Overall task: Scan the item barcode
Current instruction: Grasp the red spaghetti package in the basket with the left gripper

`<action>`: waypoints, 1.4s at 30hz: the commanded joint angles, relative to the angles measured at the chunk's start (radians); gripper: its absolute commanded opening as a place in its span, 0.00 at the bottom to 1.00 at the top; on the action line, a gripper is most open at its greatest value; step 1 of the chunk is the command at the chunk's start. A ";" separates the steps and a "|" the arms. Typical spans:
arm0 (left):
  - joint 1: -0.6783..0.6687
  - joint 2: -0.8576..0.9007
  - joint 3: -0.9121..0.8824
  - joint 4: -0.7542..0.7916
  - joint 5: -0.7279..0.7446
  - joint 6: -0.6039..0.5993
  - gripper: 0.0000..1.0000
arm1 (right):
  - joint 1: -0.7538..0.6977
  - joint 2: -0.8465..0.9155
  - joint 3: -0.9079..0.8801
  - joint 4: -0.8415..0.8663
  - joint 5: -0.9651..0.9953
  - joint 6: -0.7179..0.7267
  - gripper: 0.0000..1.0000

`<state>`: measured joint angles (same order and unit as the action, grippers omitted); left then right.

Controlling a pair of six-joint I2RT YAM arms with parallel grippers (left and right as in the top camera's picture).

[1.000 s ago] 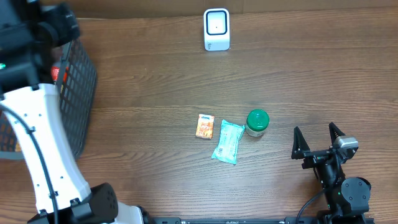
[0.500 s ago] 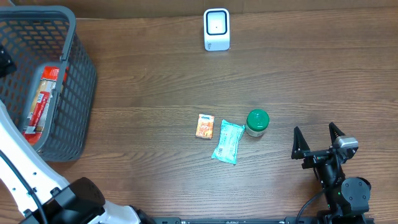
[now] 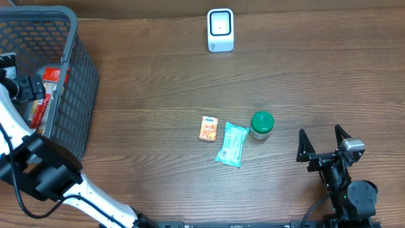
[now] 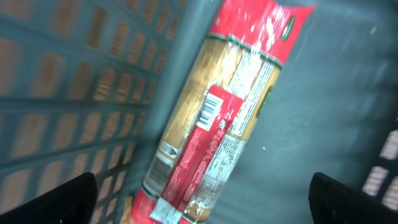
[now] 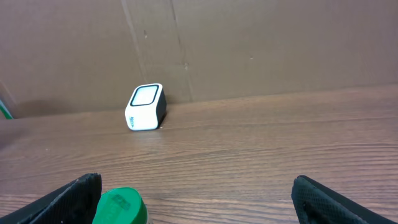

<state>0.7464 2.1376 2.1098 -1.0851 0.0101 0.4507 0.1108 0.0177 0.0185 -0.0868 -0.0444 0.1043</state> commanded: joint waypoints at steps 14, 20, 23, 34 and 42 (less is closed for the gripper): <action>0.056 0.230 0.003 0.005 0.035 0.177 1.00 | -0.006 0.000 -0.011 0.005 0.006 -0.002 1.00; 0.081 0.255 0.003 0.015 0.115 0.217 1.00 | -0.006 0.000 -0.011 0.005 0.006 -0.002 1.00; 0.087 0.278 0.003 0.012 0.129 0.227 1.00 | -0.006 0.000 -0.011 0.005 0.006 -0.002 1.00; 0.089 0.365 0.003 0.010 0.145 0.226 0.48 | -0.006 0.000 -0.011 0.005 0.006 -0.002 1.00; 0.085 0.364 0.046 0.012 0.172 0.172 0.04 | -0.006 0.000 -0.011 0.005 0.006 -0.002 1.00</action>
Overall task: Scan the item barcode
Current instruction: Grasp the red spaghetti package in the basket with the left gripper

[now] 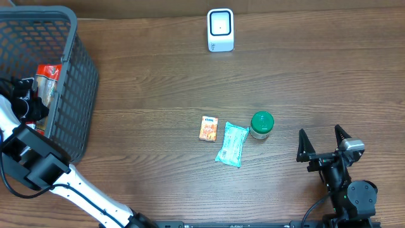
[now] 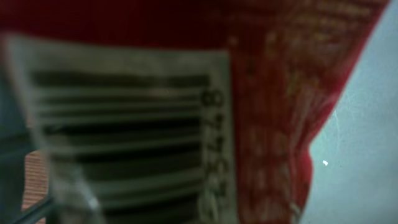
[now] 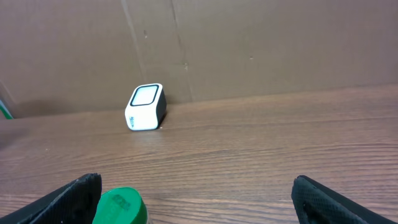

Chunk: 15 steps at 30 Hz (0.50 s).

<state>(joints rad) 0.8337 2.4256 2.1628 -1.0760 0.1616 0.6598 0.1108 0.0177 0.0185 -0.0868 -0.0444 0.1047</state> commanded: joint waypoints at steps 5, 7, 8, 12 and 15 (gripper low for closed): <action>-0.024 0.076 0.138 -0.045 0.084 -0.142 0.04 | -0.006 0.000 -0.011 0.005 0.006 -0.003 1.00; -0.039 0.076 0.235 -0.083 0.084 -0.178 0.04 | -0.006 0.000 -0.011 0.005 0.006 -0.003 1.00; -0.044 0.076 0.267 -0.095 0.084 -0.195 0.04 | -0.006 0.000 -0.011 0.005 0.006 -0.003 1.00; -0.074 0.066 0.464 -0.153 0.108 -0.314 0.04 | -0.006 0.000 -0.011 0.005 0.006 -0.003 1.00; -0.097 0.033 0.577 -0.173 0.124 -0.388 0.04 | -0.006 0.000 -0.011 0.005 0.006 -0.003 1.00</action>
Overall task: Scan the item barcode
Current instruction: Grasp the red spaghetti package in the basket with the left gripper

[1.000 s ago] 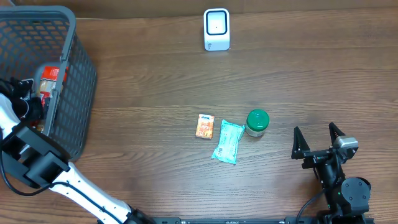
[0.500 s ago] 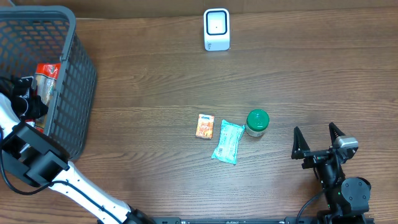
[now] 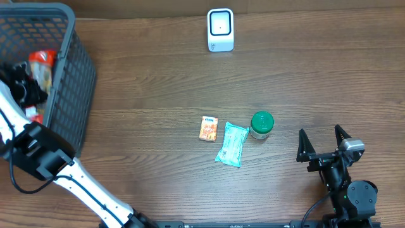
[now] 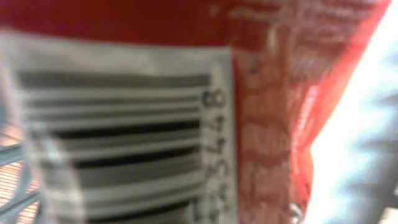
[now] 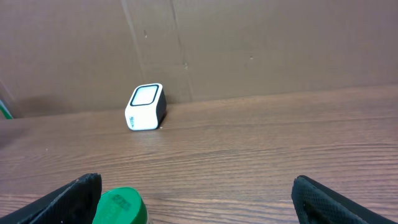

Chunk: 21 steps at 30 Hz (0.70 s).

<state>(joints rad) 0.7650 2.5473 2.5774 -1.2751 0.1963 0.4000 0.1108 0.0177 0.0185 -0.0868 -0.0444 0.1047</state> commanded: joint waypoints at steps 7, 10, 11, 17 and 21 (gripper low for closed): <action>-0.077 -0.252 0.242 0.014 0.085 -0.230 0.04 | -0.006 0.000 -0.011 0.005 0.006 -0.003 1.00; -0.098 -0.333 0.242 0.002 0.085 -0.281 0.04 | -0.006 0.000 -0.011 0.005 0.006 -0.003 1.00; -0.105 -0.359 0.242 -0.004 0.085 -0.298 0.04 | -0.006 0.000 -0.011 0.005 0.006 -0.003 1.00; -0.160 -0.550 0.242 -0.041 0.085 -0.409 0.04 | -0.006 0.000 -0.011 0.005 0.006 -0.003 1.00; -0.214 -0.638 0.242 -0.140 0.092 -0.478 0.04 | -0.006 0.000 -0.011 0.005 0.006 -0.003 1.00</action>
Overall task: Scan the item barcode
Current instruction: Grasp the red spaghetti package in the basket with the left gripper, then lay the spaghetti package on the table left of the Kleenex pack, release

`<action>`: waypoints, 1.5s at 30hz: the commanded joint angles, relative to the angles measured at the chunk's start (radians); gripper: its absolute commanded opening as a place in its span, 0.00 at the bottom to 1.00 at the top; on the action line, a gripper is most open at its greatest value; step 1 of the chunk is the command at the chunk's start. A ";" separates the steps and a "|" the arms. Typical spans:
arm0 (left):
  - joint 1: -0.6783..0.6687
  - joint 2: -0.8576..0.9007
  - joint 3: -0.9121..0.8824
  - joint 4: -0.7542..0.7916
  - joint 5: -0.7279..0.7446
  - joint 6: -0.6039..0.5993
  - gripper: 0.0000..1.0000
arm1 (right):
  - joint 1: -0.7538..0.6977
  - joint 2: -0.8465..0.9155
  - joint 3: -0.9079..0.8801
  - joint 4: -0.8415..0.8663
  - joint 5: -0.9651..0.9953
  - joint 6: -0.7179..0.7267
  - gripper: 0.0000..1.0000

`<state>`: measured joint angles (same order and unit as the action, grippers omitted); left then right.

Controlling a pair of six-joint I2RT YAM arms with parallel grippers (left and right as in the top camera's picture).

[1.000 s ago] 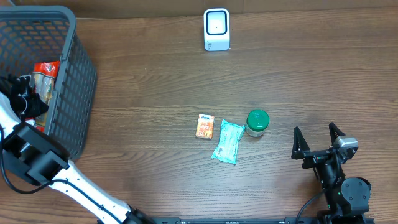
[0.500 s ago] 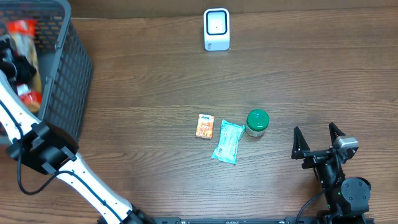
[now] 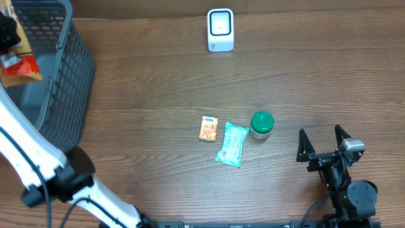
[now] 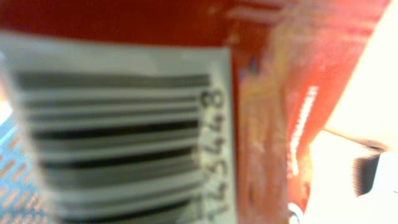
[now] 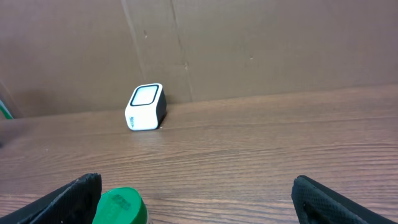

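Observation:
The red pasta packet hangs over the grey basket at the far left, high above its floor. My left gripper is shut on the packet's upper part. In the left wrist view the packet's white barcode label and red wrapper fill the frame, blurred, and the fingers are hidden. The white scanner stands at the back centre, also seen in the right wrist view. My right gripper rests open at the front right, with nothing between its fingers.
A green-lidded jar, a teal pouch and a small orange box lie together mid-table. The jar's lid shows just beside my right gripper's left finger. A brown cardboard wall backs the table.
My left gripper has risen with the red packet, from inside the basket to above its rim at the far left edge of the overhead view. The right arm has not moved.
My left gripper first stood open over the packet lying in the basket. It was then down on the packet with the barcode filling its view. Then it held the packet lifted inside the basket, and now above the basket. The right gripper stayed open throughout.

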<state>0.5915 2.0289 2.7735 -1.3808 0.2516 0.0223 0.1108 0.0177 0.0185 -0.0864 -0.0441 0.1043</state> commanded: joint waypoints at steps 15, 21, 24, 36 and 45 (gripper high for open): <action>-0.565 -0.142 -0.341 -0.309 -0.140 -0.184 0.04 | -0.006 0.000 -0.011 0.005 0.006 -0.002 1.00; -0.756 -0.142 -0.686 -0.211 -0.285 -0.284 0.04 | -0.006 0.000 -0.011 0.005 0.006 -0.002 1.00; -0.818 -0.142 -0.852 -0.112 -0.285 -0.338 0.04 | -0.006 0.000 -0.011 0.005 0.006 -0.002 1.00; -0.854 -0.142 -1.282 0.246 -0.293 -0.481 0.04 | -0.006 0.000 -0.011 0.005 0.006 -0.002 1.00; -0.865 -0.142 -1.427 0.380 -0.272 -0.465 0.13 | -0.006 0.000 -0.011 0.005 0.006 -0.002 1.00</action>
<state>-0.2687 1.9152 1.3712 -0.9867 -0.0315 -0.4469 0.1108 0.0196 0.0185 -0.0868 -0.0444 0.1047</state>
